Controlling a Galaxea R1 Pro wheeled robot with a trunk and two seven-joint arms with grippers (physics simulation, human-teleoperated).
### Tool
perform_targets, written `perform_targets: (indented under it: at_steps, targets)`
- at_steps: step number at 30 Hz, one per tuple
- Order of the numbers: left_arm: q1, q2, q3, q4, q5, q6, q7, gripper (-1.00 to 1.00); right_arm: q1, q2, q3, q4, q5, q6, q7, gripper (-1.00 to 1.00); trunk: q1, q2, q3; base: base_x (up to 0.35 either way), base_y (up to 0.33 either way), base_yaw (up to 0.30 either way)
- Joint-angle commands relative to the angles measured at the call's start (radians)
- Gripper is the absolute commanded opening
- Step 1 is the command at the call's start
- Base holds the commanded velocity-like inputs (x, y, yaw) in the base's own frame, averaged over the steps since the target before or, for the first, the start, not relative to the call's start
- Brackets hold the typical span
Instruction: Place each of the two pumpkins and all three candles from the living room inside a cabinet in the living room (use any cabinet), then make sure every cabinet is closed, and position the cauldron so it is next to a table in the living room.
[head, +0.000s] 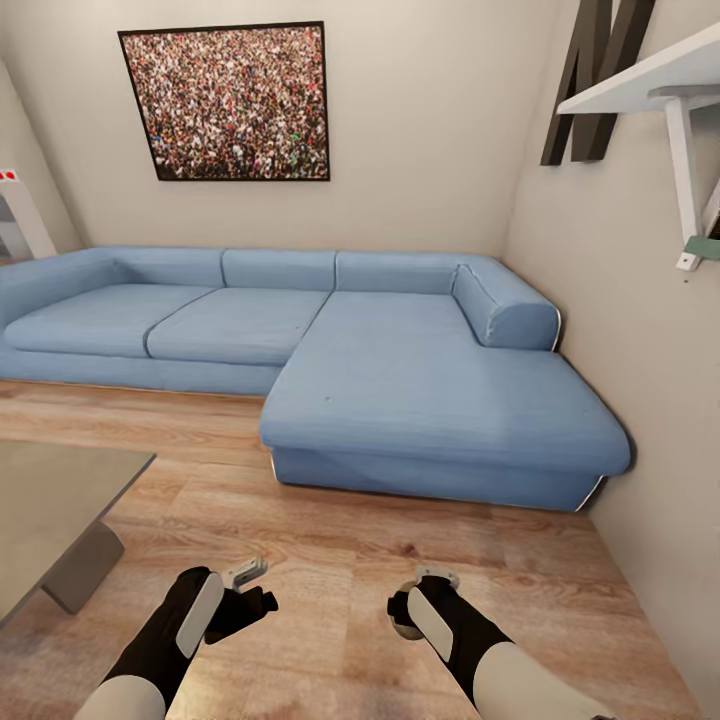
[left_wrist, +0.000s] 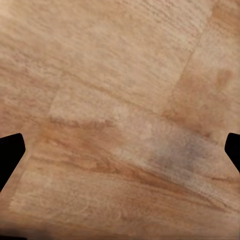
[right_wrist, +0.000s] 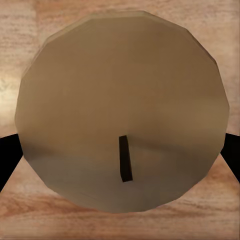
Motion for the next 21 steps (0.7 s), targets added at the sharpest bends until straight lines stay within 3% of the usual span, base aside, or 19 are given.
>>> perform_targets:
  at_steps: [1, 5, 12, 21]
  targets:
    - [0.000, 0.000, 0.000, 0.000, -0.001, 0.000, 0.001, 1.00, 0.000, 0.000, 0.000, 0.000, 0.000, 0.000, 0.000, -1.00, 0.000, 0.000, 0.000, -0.021, 0.000, -0.005]
    - [0.000, -0.001, -0.002, 0.001, -0.004, -0.003, 0.036, 1.00, 0.000, 0.000, 0.000, 0.000, 0.000, 0.000, 0.000, -1.00, 0.000, 0.000, 0.000, -0.006, 0.000, -0.001]
    - [0.000, -0.011, -0.005, 0.002, -0.001, -0.067, 0.168, 1.00, 0.000, 0.000, -0.001, 0.000, 0.001, -0.001, 0.000, -1.00, 0.000, 0.000, 0.000, 0.000, -0.001, 0.000]
    - [0.000, -0.023, -0.005, 0.002, -0.001, -0.074, 0.188, 1.00, 0.000, -0.001, 0.001, 0.000, 0.002, -0.008, -0.001, -1.00, 0.000, 0.000, 0.000, -0.131, -0.137, 0.000]
